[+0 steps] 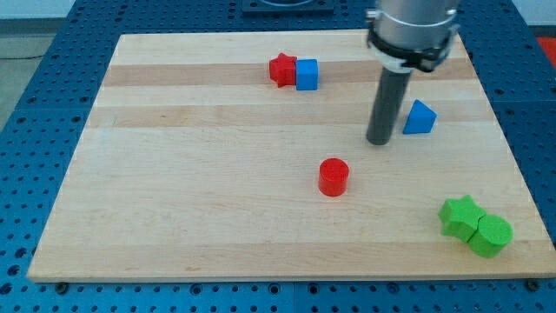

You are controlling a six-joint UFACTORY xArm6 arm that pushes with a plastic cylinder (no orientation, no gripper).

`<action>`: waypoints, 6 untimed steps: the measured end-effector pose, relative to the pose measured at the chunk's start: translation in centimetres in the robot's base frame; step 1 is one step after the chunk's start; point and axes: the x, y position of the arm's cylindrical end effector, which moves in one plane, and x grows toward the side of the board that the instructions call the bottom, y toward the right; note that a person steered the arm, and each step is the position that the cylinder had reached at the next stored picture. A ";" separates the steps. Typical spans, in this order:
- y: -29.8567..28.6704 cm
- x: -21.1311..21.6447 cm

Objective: Move your arm towards the top center

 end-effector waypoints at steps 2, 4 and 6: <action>3.0 -2.4; 7.5 -2.5; 3.1 -7.6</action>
